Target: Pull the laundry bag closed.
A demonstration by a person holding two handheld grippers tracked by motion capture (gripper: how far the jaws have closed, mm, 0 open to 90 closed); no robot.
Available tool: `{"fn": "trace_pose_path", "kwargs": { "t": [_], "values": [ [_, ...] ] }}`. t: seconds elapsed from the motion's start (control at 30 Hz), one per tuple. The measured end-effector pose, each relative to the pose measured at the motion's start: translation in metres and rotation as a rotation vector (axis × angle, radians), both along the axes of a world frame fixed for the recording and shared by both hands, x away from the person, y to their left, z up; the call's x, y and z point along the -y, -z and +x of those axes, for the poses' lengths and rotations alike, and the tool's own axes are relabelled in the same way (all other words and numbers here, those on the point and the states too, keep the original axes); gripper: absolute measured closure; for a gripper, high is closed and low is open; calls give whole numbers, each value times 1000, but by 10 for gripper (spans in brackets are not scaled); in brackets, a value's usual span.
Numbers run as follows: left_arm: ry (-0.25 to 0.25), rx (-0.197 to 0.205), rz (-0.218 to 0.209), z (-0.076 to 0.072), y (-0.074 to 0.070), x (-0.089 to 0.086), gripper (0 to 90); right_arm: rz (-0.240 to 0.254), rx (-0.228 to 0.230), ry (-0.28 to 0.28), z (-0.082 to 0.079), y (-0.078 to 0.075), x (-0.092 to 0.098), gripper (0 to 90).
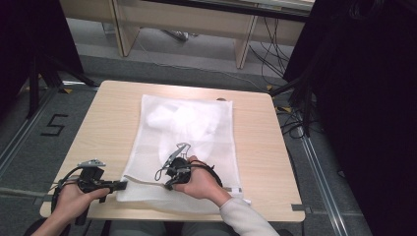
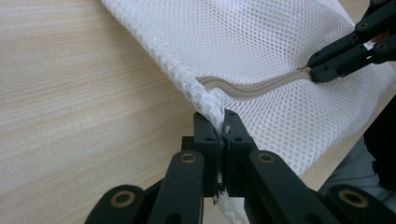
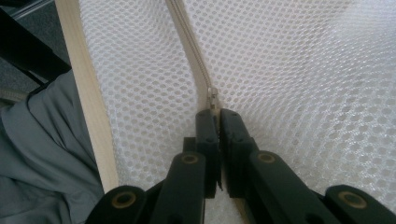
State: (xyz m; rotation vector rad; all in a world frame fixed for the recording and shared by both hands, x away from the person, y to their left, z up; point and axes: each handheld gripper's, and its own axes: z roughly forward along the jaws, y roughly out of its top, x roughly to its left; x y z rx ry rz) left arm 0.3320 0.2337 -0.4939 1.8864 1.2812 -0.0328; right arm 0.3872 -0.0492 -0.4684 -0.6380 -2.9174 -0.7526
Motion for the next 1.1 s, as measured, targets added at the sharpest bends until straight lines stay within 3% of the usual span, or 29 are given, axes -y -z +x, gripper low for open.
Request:
{"fn": "trace_pose_path", "kwargs": {
  "t": [1.1],
  "values": [
    [-3, -4, 5, 0, 1, 0, 861, -2, -21, 35, 2, -2, 20, 878]
  ]
}}
